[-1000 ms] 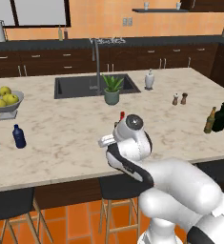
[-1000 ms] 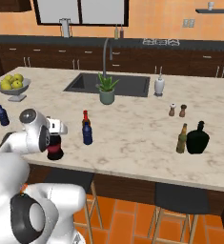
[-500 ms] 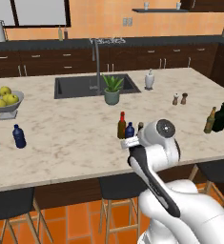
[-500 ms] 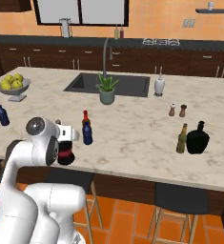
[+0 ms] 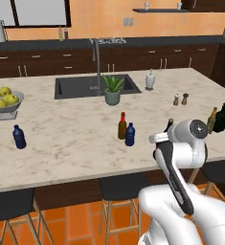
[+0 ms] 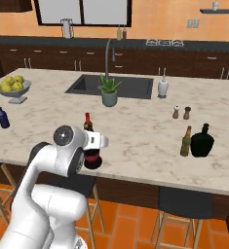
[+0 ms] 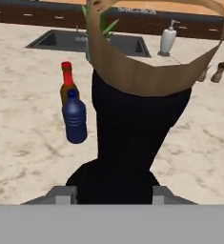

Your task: Move the plastic bottles in the middle to the plastics group, and the glass bottles in the middle to the glass group.

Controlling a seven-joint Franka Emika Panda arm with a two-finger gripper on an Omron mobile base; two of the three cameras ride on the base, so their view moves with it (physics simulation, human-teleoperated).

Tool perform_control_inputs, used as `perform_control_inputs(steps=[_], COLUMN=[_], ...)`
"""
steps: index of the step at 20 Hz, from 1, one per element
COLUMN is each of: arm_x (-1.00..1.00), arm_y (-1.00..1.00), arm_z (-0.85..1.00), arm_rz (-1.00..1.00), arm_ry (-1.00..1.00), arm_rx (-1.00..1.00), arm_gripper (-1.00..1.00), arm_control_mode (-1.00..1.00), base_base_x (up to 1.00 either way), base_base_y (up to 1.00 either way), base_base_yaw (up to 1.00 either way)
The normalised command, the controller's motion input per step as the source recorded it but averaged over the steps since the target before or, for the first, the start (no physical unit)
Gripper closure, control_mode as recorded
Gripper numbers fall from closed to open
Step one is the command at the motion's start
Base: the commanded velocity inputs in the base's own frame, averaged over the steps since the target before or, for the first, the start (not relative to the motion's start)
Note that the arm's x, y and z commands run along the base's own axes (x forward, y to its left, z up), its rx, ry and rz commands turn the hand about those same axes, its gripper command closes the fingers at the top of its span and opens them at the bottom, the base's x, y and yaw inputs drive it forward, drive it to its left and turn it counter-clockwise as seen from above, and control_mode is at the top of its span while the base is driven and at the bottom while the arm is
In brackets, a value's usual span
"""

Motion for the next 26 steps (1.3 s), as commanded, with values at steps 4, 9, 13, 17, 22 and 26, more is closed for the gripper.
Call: perform_control_inputs(steps=[4,9,13,17,22,26], arm_x=[0.06,0.31,0.41,0.47,0.53,0.53], arm_y=[-1.0,-1.0,-1.0,-1.0,-0.97,-0.35], arm_z=[0.18,0.2,0.27,0.14,0.11,0.0], arm_rz=[-0.08,-0.08,-0.06,-0.03,-0.01,0.0], arm_ry=[0.06,0.13,0.13,0.1,0.05,0.0], arm_rx=[0.0,0.0,0.0,0.0,0.0,0.0], arm_gripper=[1.0,1.0,1.0,1.0,1.0,1.0], arm_control_mode=[-1.0,-1.0,-1.0,-1.0,-1.0,-1.0], base_base_x=[0.0,0.0,0.0,0.0,0.0,0.0], base_base_y=[0.0,0.0,0.0,0.0,0.0,0.0], base_base_yaw=[0.0,0.0,0.0,0.0,0.0,0.0])
